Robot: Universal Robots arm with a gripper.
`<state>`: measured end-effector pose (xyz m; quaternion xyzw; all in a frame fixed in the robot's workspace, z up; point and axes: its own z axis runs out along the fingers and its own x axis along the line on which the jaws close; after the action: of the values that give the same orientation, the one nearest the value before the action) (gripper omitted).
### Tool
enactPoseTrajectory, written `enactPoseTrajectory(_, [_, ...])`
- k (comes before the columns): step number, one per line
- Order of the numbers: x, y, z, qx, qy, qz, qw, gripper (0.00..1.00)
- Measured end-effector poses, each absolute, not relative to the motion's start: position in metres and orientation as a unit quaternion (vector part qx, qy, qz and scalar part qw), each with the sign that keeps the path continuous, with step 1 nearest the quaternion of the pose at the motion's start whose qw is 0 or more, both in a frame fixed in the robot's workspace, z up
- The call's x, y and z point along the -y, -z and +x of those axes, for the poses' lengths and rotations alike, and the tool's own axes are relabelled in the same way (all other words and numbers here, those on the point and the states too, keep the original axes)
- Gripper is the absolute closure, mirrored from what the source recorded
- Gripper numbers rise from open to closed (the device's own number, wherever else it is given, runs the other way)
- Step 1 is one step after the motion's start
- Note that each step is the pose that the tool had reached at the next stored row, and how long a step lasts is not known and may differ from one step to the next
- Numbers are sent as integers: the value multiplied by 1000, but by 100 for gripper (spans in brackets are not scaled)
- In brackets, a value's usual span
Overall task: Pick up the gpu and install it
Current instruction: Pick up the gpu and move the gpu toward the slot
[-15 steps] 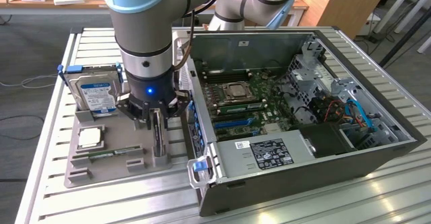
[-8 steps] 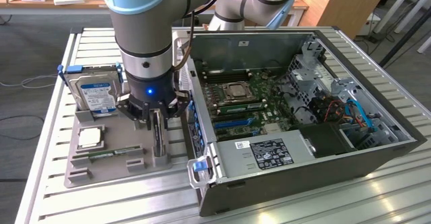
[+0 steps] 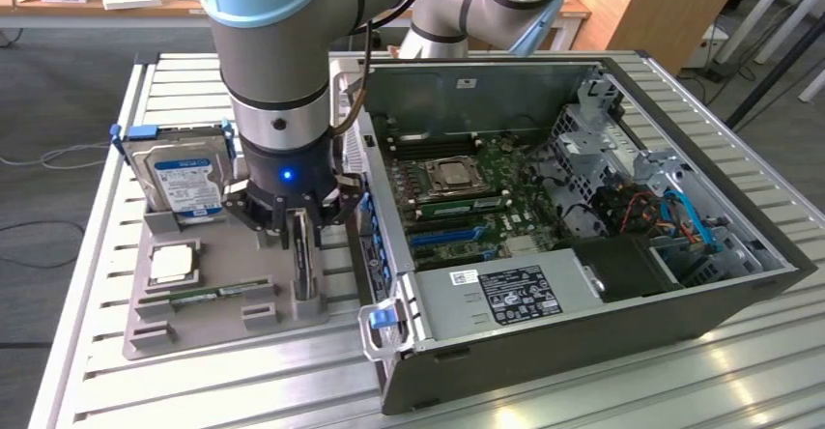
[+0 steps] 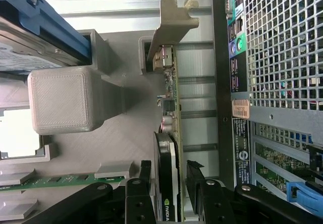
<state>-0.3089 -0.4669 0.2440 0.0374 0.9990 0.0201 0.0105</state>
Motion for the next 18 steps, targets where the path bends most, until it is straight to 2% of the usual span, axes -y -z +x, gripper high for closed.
enactPoseTrajectory(3, [467, -244, -309, -999, -20, 37, 11, 60])
enactPoseTrajectory(4, [467, -244, -309, -999, -20, 37, 11, 67])
enactPoseTrajectory(18, [467, -243, -307, -999, -20, 37, 11, 67])
